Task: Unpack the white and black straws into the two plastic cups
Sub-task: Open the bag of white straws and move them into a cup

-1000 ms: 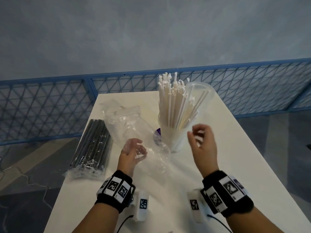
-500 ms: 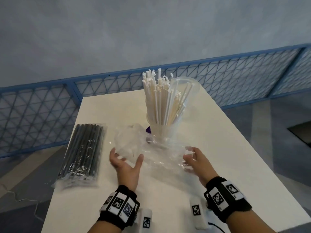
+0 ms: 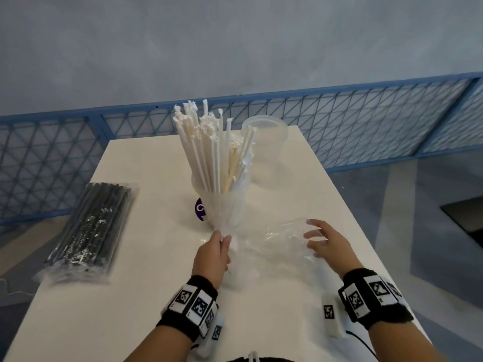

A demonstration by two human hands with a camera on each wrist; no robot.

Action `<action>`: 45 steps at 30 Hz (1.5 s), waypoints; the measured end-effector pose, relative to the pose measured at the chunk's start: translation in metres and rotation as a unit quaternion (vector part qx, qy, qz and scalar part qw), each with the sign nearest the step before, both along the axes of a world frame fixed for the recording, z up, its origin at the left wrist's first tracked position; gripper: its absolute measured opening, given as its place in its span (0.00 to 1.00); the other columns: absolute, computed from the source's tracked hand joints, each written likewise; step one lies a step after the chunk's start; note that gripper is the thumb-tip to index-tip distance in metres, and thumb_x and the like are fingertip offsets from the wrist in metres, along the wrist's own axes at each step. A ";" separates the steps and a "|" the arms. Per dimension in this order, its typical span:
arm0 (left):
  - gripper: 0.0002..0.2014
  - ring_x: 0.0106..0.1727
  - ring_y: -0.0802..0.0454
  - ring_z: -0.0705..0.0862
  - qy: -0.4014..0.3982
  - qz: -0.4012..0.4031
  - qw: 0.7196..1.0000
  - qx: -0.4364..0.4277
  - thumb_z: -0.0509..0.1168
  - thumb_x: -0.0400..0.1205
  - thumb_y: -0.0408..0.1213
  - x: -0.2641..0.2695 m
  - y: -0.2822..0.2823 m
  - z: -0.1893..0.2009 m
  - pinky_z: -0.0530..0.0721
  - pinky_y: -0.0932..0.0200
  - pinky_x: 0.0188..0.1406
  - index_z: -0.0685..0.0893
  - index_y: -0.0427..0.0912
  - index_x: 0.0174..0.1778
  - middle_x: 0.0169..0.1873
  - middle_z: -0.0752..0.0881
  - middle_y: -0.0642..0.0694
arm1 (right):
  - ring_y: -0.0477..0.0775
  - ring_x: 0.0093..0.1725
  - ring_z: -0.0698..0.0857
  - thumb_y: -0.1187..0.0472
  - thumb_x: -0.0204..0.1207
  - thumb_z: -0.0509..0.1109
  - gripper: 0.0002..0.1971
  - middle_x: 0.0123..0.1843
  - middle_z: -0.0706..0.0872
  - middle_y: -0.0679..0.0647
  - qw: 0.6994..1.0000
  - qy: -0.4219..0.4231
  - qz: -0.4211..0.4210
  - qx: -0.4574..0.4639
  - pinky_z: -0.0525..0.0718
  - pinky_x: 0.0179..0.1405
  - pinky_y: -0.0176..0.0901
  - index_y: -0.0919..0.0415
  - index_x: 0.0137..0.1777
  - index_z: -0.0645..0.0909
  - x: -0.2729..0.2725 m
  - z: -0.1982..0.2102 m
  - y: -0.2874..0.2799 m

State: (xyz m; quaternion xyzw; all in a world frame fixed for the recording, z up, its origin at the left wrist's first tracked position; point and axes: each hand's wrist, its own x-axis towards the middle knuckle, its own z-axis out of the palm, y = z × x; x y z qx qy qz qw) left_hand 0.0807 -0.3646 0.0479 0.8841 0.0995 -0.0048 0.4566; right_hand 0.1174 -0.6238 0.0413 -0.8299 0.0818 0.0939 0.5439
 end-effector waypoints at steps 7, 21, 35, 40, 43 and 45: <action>0.18 0.27 0.52 0.78 0.009 0.098 0.993 -0.060 0.47 0.88 0.41 -0.001 -0.005 -0.012 0.72 0.63 0.26 0.70 0.41 0.32 0.29 0.83 0.44 | 0.61 0.60 0.81 0.71 0.75 0.65 0.27 0.68 0.77 0.60 0.965 -0.115 -0.080 -0.220 0.77 0.63 0.49 0.57 0.75 0.69 0.018 -0.001 -0.021; 0.16 0.23 0.50 0.80 0.045 0.093 0.979 -0.176 0.65 0.79 0.29 0.026 -0.022 -0.012 0.84 0.58 0.29 0.69 0.46 0.57 0.40 0.84 0.40 | 0.67 0.79 0.26 0.34 0.79 0.47 0.38 0.81 0.23 0.49 0.798 0.087 0.361 -0.475 0.37 0.76 0.74 0.43 0.78 0.27 0.001 -0.035 0.049; 0.28 0.78 0.40 0.63 -0.052 -0.163 0.940 0.296 0.61 0.80 0.33 0.016 -0.051 0.008 0.56 0.49 0.79 0.64 0.38 0.77 0.78 0.63 0.38 | 0.53 0.80 0.25 0.30 0.74 0.53 0.46 0.79 0.20 0.46 0.800 0.173 0.363 -0.444 0.39 0.74 0.78 0.45 0.79 0.26 0.000 -0.039 0.026; 0.39 0.80 0.39 0.30 0.210 -0.322 0.819 0.427 0.45 0.84 0.59 0.006 -0.086 -0.034 0.33 0.36 0.77 0.34 0.41 0.80 0.81 0.32 0.41 | 0.53 0.80 0.25 0.28 0.73 0.54 0.48 0.76 0.17 0.45 0.802 0.169 0.361 -0.446 0.39 0.74 0.78 0.45 0.79 0.26 -0.001 -0.040 0.025; 0.42 0.80 0.40 0.28 0.222 -0.326 0.821 0.414 0.46 0.80 0.65 0.003 -0.061 -0.061 0.32 0.35 0.76 0.30 0.49 0.79 0.77 0.24 0.46 | 0.51 0.79 0.24 0.27 0.71 0.55 0.50 0.77 0.18 0.44 0.802 0.167 0.365 -0.442 0.38 0.74 0.77 0.43 0.78 0.25 -0.002 -0.042 0.019; 0.43 0.79 0.42 0.26 0.221 -0.327 0.824 0.405 0.47 0.78 0.68 0.001 -0.048 -0.066 0.31 0.37 0.76 0.28 0.53 0.78 0.74 0.20 0.47 | 0.51 0.79 0.24 0.25 0.69 0.56 0.51 0.76 0.17 0.43 0.803 0.160 0.367 -0.442 0.37 0.75 0.77 0.42 0.78 0.25 -0.002 -0.043 0.017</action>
